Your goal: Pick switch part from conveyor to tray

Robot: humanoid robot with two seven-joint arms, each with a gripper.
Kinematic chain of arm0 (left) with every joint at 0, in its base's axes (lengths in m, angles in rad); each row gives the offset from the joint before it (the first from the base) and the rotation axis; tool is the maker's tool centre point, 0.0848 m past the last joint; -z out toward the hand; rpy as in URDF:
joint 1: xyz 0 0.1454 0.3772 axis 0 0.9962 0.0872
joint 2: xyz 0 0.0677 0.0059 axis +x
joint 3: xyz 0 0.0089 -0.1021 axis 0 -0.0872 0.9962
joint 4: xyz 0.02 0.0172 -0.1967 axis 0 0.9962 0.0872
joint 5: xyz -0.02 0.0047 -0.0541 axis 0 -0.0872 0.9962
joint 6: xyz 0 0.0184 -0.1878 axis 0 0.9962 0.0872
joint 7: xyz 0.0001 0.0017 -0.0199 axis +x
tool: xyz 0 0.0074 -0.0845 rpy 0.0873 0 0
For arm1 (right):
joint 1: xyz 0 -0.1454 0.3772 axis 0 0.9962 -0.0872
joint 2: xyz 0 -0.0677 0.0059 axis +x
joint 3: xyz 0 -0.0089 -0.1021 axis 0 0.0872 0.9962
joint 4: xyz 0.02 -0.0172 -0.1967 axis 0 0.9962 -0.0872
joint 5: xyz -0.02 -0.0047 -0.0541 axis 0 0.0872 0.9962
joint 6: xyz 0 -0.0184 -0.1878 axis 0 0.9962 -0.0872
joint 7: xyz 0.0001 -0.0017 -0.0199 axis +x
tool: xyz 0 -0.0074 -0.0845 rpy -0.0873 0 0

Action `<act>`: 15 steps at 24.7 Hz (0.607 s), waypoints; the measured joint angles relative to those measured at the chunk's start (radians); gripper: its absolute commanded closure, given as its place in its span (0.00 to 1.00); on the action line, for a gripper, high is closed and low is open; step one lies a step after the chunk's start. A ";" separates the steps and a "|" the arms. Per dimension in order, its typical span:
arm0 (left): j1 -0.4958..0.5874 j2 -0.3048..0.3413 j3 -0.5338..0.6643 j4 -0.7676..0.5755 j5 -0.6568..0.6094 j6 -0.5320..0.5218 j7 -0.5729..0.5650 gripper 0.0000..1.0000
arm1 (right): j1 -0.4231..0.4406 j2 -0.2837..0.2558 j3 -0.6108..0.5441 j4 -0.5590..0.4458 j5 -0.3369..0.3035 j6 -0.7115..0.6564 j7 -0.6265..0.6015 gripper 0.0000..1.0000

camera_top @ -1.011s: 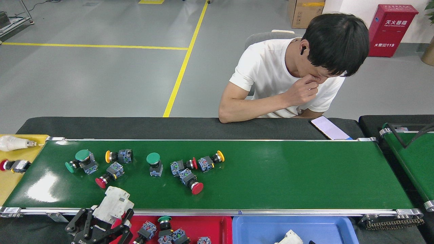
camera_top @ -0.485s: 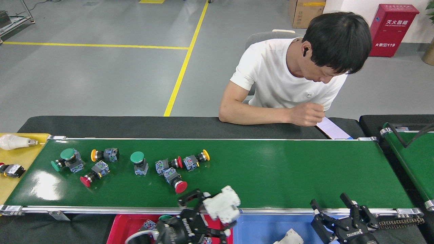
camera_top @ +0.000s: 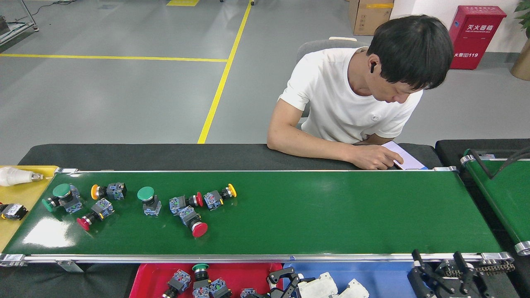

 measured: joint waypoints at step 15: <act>0.193 0.101 0.838 -0.135 0.353 0.047 0.003 0.00 | 0.000 0.000 -0.005 -0.001 -0.004 -0.008 -0.007 0.00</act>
